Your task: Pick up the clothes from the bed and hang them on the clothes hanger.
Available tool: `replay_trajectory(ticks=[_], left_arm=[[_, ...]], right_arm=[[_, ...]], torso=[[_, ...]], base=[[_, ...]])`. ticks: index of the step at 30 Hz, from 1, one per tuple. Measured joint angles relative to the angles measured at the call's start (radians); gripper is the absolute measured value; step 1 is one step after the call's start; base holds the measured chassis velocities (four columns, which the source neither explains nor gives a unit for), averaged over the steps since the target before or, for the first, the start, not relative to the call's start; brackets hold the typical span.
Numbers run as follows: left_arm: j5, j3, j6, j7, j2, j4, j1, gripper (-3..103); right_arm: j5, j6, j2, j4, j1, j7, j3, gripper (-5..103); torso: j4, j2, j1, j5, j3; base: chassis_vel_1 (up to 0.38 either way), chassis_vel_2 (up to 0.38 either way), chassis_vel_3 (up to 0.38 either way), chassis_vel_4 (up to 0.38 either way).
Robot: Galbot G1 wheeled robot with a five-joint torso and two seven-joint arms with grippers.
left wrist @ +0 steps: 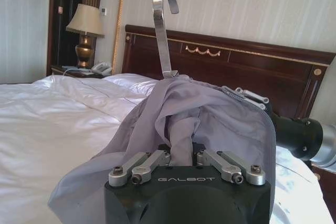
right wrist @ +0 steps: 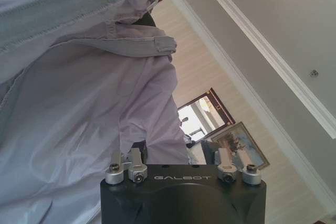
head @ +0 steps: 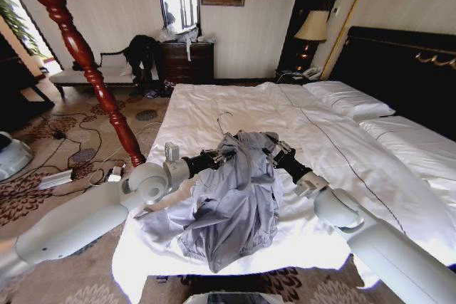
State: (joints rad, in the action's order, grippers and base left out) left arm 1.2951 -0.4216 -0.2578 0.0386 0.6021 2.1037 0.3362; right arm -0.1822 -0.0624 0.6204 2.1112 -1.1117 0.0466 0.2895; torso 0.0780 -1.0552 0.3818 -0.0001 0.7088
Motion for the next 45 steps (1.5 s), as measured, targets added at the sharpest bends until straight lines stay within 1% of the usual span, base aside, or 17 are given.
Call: replay_trajectory(ticks=[1,2,4,6,10,16,21,24,26,29,32,33,35,37,40,42,45], left_arm=[[-0.002,0.003,0.001,0.0,-0.004,0.004,0.003,15],[-0.002,0.003,0.001,0.0,-0.004,0.004,0.003,15],[-0.02,0.012,0.006,0.007,-0.015,0.01,0.013,15],[-0.023,0.016,0.007,0.01,-0.019,0.014,0.018,15],[-0.042,0.046,0.016,0.024,-0.065,0.047,0.05,15],[-0.056,0.079,0.024,0.053,-0.102,0.066,0.068,15],[-0.047,0.14,0.029,0.109,-0.125,0.083,0.106,15],[-0.044,0.245,0.03,0.136,-0.126,0.098,0.196,15],[-0.045,0.269,0.03,0.138,-0.125,0.1,0.217,15],[-0.076,0.362,0.03,0.141,-0.116,0.108,0.322,15],[-0.099,0.388,0.029,0.148,-0.111,0.111,0.361,15],[-0.114,0.398,0.026,0.156,-0.107,0.113,0.377,15],[-0.129,0.416,0.02,0.17,-0.099,0.117,0.392,15],[-0.129,0.428,0.018,0.176,-0.098,0.121,0.404,15],[-0.142,0.534,0.013,0.185,-0.097,0.155,0.525,15],[-0.151,0.558,0.015,0.186,-0.095,0.162,0.559,15],[-0.197,0.671,0.023,0.176,-0.066,0.193,0.705,15]], right_arm=[[0.004,0.0,-0.004,0.003,-0.007,0.001,0.006,63],[0.004,0.0,-0.004,0.003,-0.007,0.001,0.006,63],[0.015,0.0,-0.008,0.01,-0.027,0.004,0.022,74],[0.026,0.0,-0.008,0.012,-0.036,0.008,0.029,74],[0.116,-0.003,-0.013,0.028,-0.088,0.043,0.068,95],[0.217,-0.026,0.001,0.053,-0.179,0.094,0.143,100],[0.295,-0.051,0.034,0.096,-0.299,0.13,0.249,100],[0.338,-0.061,0.074,0.143,-0.433,0.146,0.357,100],[0.344,-0.061,0.088,0.154,-0.465,0.147,0.384,100],[0.392,-0.066,0.164,0.201,-0.59,0.145,0.496,100],[0.416,-0.066,0.205,0.223,-0.638,0.143,0.539,100],[0.425,-0.057,0.247,0.244,-0.677,0.14,0.574,100],[0.428,-0.037,0.327,0.281,-0.731,0.131,0.614,100],[0.428,-0.032,0.351,0.29,-0.742,0.128,0.621,100],[0.415,0.033,0.506,0.32,-0.798,0.078,0.635,100],[0.408,0.046,0.532,0.322,-0.806,0.067,0.635,100],[0.36,0.112,0.647,0.32,-0.834,0.03,0.622,100]], torso=[[-0.0002,0.0,0.0,-0.0001,0.0],[-0.0002,0.0,0.0,-0.0001,0.0],[0.0,0.0,0.0,0.0,0.0],[0.0,0.0,0.0,0.0001,0.0],[-0.0006,0.0,0.0,0.0,0.0],[0.0001,0.0,0.0,0.0,0.0],[-0.0001,0.0,0.0,0.0,0.0],[0.0,0.0,0.0,0.0,0.0],[0.0,0.0,0.0,-0.0002,0.0],[0.0,0.0,0.0,-0.0001,0.0],[-0.0001,0.0,0.0,0.0,0.0],[-0.0005,0.0,0.0,-0.0002,0.0],[0.0005,0.0,0.0,-0.0001,0.0],[0.0009,0.0,0.0,-0.0002,0.0],[-0.0002,0.0,0.0,0.0002,0.0],[0.0,0.0,0.0,0.0001,0.0],[0.0,0.0,0.0,0.0,0.0]], base=[[0.0,0.0,0.0,0.0],[0.0,0.0,0.0,0.0],[0.0,0.0,0.0,0.0],[0.0,0.0,0.0,0.0],[0.0,0.0,0.0,0.0],[0.0,0.0,0.0,0.0],[0.0,0.0,0.0,0.0],[0.0,0.0,0.0,0.0],[0.0,0.0,0.0,0.0],[0.0,0.0,0.0,0.0],[0.0,0.0,0.0,0.0],[0.0,0.0,0.0,0.0],[0.0,0.0,0.0,0.0],[0.0,0.0,0.0,0.0],[0.0,0.0,0.0,0.0],[0.0,0.0,0.0,0.0],[0.0,0.0,0.0,0.0]])
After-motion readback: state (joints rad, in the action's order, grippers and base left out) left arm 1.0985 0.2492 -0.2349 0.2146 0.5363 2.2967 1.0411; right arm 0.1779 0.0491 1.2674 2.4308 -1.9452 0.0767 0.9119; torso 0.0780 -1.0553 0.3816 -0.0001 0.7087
